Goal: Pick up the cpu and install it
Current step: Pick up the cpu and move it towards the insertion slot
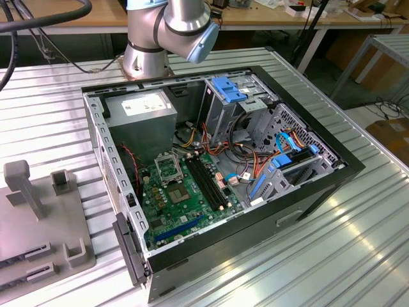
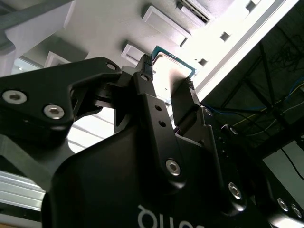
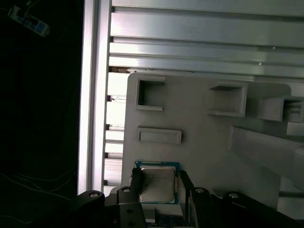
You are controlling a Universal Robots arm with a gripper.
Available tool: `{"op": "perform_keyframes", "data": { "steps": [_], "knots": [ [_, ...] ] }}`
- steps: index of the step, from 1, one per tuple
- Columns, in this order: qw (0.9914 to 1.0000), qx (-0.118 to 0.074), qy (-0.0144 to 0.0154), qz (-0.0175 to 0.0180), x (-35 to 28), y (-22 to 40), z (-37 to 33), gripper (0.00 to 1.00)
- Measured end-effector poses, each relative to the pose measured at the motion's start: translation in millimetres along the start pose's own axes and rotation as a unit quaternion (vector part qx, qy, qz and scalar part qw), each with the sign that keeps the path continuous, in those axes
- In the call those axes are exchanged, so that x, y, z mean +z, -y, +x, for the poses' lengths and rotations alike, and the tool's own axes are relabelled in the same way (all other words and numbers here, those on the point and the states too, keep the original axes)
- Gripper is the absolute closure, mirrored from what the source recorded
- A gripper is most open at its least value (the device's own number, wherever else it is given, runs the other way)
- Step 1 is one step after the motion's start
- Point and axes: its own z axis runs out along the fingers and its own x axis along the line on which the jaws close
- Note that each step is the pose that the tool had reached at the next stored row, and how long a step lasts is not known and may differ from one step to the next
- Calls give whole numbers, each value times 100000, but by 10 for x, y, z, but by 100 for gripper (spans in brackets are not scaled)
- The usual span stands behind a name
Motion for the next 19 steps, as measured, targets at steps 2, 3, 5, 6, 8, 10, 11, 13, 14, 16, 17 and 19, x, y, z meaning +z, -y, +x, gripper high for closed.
{"op": "perform_keyframes", "data": {
  "steps": [2,3,5,6,8,10,11,13,14,16,17,19],
  "knots": [
    [100000,-1,-7,5,-10,0,0,59],
    [100000,0,-12,5,-18,0,1,59],
    [100000,0,-14,4,-31,1,1,59],
    [100000,-1,-19,5,-38,1,1,59],
    [100000,-3,-40,0,-51,1,2,59],
    [100000,-3,-51,0,-59,1,2,59],
    [100000,-3,-54,0,-63,1,2,59],
    [100000,-2,-69,0,-73,1,2,59],
    [100000,-3,-73,-1,-76,1,2,59],
    [100000,-1,-83,-3,-81,1,3,59],
    [100000,-3,-95,-2,-87,1,3,59],
    [100000,-4,-110,-1,-98,2,3,59]
  ]
}}
